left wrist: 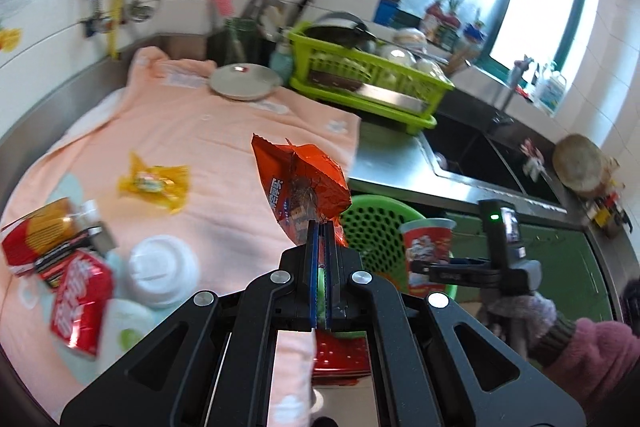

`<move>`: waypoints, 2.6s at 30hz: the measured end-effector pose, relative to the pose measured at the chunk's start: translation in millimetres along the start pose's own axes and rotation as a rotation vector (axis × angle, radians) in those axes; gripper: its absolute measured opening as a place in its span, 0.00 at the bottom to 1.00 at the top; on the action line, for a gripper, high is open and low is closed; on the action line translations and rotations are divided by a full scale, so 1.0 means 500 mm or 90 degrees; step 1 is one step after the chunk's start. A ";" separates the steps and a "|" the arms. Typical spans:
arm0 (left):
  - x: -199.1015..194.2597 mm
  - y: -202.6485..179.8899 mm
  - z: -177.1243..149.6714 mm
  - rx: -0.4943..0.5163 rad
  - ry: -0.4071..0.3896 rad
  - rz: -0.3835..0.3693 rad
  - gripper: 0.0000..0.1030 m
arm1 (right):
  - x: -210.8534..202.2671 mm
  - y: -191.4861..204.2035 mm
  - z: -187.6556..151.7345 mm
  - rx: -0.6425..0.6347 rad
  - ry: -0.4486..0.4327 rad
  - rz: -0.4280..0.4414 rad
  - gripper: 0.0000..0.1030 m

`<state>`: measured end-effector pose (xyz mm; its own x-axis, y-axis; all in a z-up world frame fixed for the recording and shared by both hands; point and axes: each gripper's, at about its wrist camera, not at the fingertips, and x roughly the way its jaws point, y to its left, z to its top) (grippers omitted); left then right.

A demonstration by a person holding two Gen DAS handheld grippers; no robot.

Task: Collect trash
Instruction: 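Carry the red cup and orange wrapper over the green basket and release both, then move both grippers back over the trash on the towel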

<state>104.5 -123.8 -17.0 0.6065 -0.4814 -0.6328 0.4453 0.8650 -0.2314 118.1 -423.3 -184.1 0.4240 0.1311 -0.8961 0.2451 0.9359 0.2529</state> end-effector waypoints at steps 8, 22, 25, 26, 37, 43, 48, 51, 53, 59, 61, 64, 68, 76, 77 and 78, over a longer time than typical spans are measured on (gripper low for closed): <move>0.118 -0.095 -0.002 0.042 0.058 -0.039 0.01 | -0.032 -0.047 -0.018 0.003 -0.033 0.018 0.71; 0.338 -0.160 -0.038 0.078 0.184 -0.023 0.02 | -0.157 -0.070 -0.080 -0.027 -0.114 0.027 0.79; 0.367 -0.163 -0.038 0.074 0.199 -0.018 0.04 | -0.165 -0.079 -0.093 -0.018 -0.121 0.028 0.79; 0.373 -0.163 -0.038 0.070 0.205 -0.019 0.04 | -0.166 -0.081 -0.094 -0.015 -0.122 0.027 0.79; 0.337 -0.139 -0.034 0.051 0.189 0.005 0.48 | -0.178 -0.075 -0.108 -0.016 -0.122 0.044 0.79; 0.259 -0.105 -0.031 0.044 0.158 0.029 0.70 | -0.183 -0.034 -0.108 -0.032 -0.123 0.060 0.79; 0.172 -0.050 -0.032 0.023 0.124 0.056 0.76 | -0.186 0.020 -0.107 -0.057 -0.125 0.082 0.80; 0.130 -0.012 -0.034 0.011 0.110 0.080 0.76 | -0.185 0.065 -0.107 -0.079 -0.123 0.098 0.82; 0.097 0.018 -0.037 0.005 0.097 0.104 0.76 | -0.182 0.090 -0.107 -0.093 -0.119 0.109 0.82; -0.005 0.124 -0.050 -0.046 0.064 0.165 0.76 | -0.172 0.187 -0.108 -0.133 -0.105 0.151 0.82; -0.042 0.168 -0.054 -0.070 0.051 0.188 0.76 | -0.166 0.228 -0.110 -0.153 -0.096 0.169 0.82; -0.092 0.229 -0.064 -0.104 0.034 0.220 0.76 | -0.156 0.298 -0.116 -0.186 -0.083 0.193 0.82; -0.152 0.301 -0.081 -0.151 0.014 0.254 0.76 | -0.142 0.381 -0.126 -0.217 -0.065 0.220 0.82; -0.223 0.394 -0.117 -0.221 -0.010 0.292 0.76 | -0.091 0.532 -0.137 -0.242 0.010 0.291 0.82; -0.228 0.400 -0.121 -0.224 -0.012 0.293 0.76 | -0.082 0.545 -0.138 -0.236 0.023 0.301 0.82; -0.233 0.405 -0.124 -0.227 -0.014 0.293 0.76 | -0.070 0.561 -0.137 -0.226 0.041 0.318 0.82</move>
<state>83.1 116.2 -36.1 0.6999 -0.0443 -0.7129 -0.1149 0.9781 -0.1735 112.5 -143.0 -106.8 0.3565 0.5906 -0.7240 -0.2798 0.8068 0.5204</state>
